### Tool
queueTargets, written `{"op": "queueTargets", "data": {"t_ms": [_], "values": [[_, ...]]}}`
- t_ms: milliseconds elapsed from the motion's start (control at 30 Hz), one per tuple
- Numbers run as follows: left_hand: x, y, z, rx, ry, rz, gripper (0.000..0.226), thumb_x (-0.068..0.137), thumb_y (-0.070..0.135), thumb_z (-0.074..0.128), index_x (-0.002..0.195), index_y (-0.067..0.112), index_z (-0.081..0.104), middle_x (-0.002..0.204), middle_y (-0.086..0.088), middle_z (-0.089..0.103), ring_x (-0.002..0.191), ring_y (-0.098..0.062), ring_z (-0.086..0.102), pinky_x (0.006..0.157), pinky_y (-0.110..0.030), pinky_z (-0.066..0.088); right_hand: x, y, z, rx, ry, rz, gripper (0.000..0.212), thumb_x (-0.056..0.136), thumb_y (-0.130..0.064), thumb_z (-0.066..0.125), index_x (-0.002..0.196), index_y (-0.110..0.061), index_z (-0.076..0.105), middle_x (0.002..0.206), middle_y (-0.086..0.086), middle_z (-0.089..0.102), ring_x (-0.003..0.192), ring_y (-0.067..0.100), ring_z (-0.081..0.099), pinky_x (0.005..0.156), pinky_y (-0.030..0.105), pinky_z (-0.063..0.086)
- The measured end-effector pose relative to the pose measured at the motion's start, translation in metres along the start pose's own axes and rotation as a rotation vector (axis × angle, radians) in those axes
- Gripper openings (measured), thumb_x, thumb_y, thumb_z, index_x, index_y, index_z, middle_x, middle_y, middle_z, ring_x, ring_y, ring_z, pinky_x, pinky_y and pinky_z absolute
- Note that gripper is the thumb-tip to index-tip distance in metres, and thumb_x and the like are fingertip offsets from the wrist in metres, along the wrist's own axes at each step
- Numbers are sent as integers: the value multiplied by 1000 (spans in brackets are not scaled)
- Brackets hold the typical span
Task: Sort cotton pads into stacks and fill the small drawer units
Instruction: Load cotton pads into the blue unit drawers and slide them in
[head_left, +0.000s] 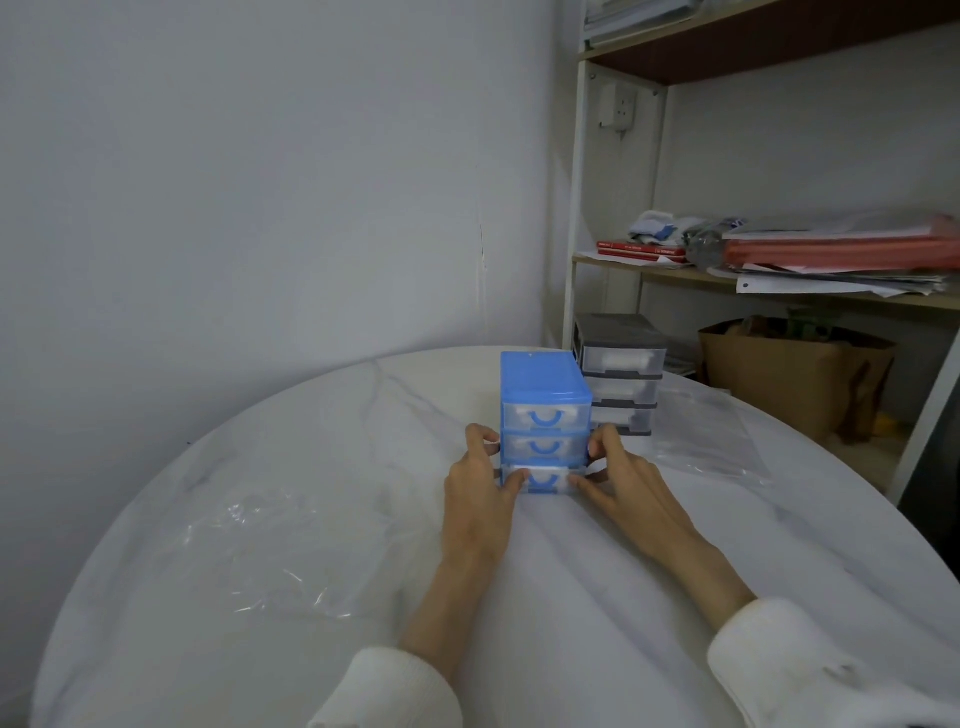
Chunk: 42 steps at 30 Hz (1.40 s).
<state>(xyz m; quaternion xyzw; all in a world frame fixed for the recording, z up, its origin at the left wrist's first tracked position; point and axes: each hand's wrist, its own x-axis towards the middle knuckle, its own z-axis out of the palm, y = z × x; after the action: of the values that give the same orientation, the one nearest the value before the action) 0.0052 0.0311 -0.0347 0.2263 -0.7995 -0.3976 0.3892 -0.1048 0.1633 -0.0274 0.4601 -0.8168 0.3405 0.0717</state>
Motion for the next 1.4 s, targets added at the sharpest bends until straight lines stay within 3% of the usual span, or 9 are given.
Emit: {"op": "queueTargets", "data": {"t_ms": [333, 467, 567, 733, 833, 1000, 1100, 1233, 1400], "values": [[1, -5, 9, 71, 60, -6, 27, 85, 10, 65, 108, 13, 52, 106, -4, 65, 89, -22, 64, 79, -39, 53, 4, -7, 5, 90, 80, 126, 31, 87, -23, 64, 97, -14, 37, 93, 2, 62, 77, 20, 64, 68, 41, 54], [-1, -2, 17, -10, 66, -71, 28, 87, 2, 56, 114, 9, 56, 108, -8, 66, 96, -24, 64, 84, -37, 53, 9, -9, 10, 199, 148, 255, 24, 86, -14, 66, 102, -7, 51, 99, 9, 65, 80, 18, 61, 71, 28, 52], [0, 5, 25, -13, 32, -94, 46, 84, -8, 47, 127, 7, 51, 113, -9, 64, 104, -25, 61, 86, -24, 46, 16, -10, 13, 240, 208, 309, 19, 91, -9, 57, 107, -1, 59, 109, 15, 60, 84, 17, 56, 71, 17, 41], [14, 10, 36, -54, 26, -134, 57, 77, -13, 40, 129, 8, 51, 113, -11, 65, 101, -25, 61, 81, -22, 44, 32, -10, 10, 384, 126, 402, 29, 92, -3, 46, 119, 0, 57, 114, 16, 60, 105, 26, 55, 82, 25, 39], [28, 10, 41, -94, -10, -147, 59, 75, -16, 38, 127, 8, 51, 104, -6, 63, 94, -23, 60, 75, -19, 41, 41, -10, 11, 445, 56, 411, 41, 89, 1, 48, 129, -6, 49, 123, 9, 55, 115, 23, 51, 85, 21, 37], [53, 4, 48, -123, -78, -170, 63, 74, -18, 35, 130, 10, 45, 104, 0, 55, 95, -21, 55, 71, -13, 35, 57, -4, 12, 489, 1, 398, 42, 85, 5, 50, 125, -8, 51, 122, 10, 58, 95, 12, 50, 80, 20, 39], [67, 1, 52, -82, -140, -192, 70, 77, -16, 37, 142, 9, 32, 118, -6, 56, 108, -25, 55, 78, -14, 36, 65, 1, 15, 486, -28, 388, 49, 85, 7, 52, 131, -9, 47, 128, 7, 55, 106, 13, 50, 82, 16, 35], [71, -2, 58, -19, -253, -260, 80, 84, -13, 38, 150, 8, -2, 152, -11, 27, 137, -27, 32, 111, -29, 29, 66, 3, 18, 481, -39, 396, 53, 86, 5, 52, 135, -9, 41, 135, 9, 49, 119, 17, 48, 83, 13, 33], [58, 5, 55, -37, -248, -336, 76, 86, -11, 38, 149, 5, -2, 156, -12, 18, 141, -25, 24, 114, -31, 22, 60, -1, 22, 445, -84, 415, 49, 89, 2, 51, 135, -5, 39, 138, 11, 46, 126, 21, 44, 86, 16, 32]]}}
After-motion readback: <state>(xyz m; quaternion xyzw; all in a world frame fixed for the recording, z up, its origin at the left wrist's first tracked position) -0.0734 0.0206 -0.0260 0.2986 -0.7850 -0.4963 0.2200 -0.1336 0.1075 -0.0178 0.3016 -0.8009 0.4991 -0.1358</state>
